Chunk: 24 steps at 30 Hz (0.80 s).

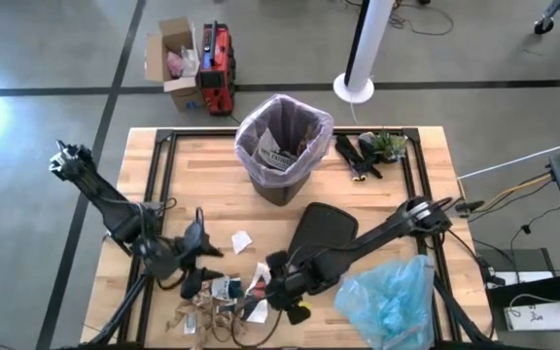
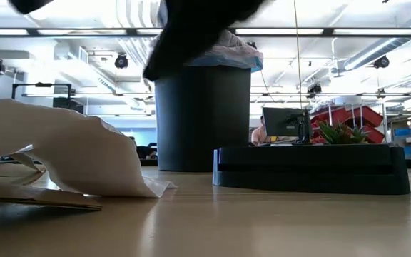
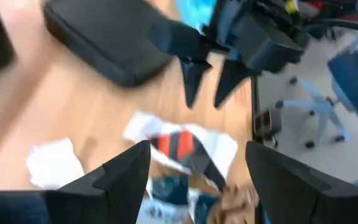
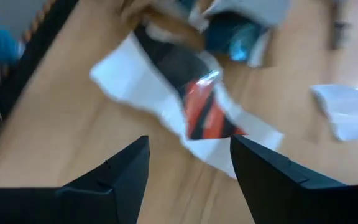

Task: Place trash/remove bag and relplace
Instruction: Put the white paper into the black trash bin

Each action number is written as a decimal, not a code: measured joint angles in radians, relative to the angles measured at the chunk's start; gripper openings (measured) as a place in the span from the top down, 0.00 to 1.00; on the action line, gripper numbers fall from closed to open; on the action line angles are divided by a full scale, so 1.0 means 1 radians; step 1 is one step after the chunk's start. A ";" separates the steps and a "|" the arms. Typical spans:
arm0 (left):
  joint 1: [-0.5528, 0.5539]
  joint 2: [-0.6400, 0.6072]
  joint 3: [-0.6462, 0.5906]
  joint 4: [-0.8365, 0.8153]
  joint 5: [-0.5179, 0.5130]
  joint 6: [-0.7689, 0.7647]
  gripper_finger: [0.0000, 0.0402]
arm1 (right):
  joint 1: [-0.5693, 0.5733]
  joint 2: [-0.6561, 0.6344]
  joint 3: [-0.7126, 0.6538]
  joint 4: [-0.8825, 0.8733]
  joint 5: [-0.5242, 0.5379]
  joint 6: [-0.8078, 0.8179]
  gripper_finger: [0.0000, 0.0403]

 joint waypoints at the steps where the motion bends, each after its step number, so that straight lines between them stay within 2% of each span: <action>1: -0.008 0.012 -0.001 -0.011 0.027 -0.019 0.39 | 0.000 0.016 0.000 0.004 0.002 -0.015 0.44; 4: -0.032 0.043 -0.002 -0.031 0.104 -0.091 0.40 | 0.001 0.055 0.000 0.054 0.011 -0.030 0.39; 8: -0.091 0.074 -0.002 -0.014 0.169 -0.169 0.42 | 0.000 0.091 0.000 0.152 0.097 -0.030 0.33; 14: -0.208 0.119 0.008 -0.008 0.176 -0.191 0.43 | 0.000 0.133 0.000 0.236 0.134 -0.019 0.32; 19: -0.290 0.185 0.008 -0.013 0.148 -0.156 0.43 | 0.000 0.164 0.000 0.339 0.142 0.044 0.40; 24: -0.312 0.242 0.008 -0.051 0.106 -0.135 0.43 | -0.006 0.188 0.000 0.409 0.202 0.123 0.57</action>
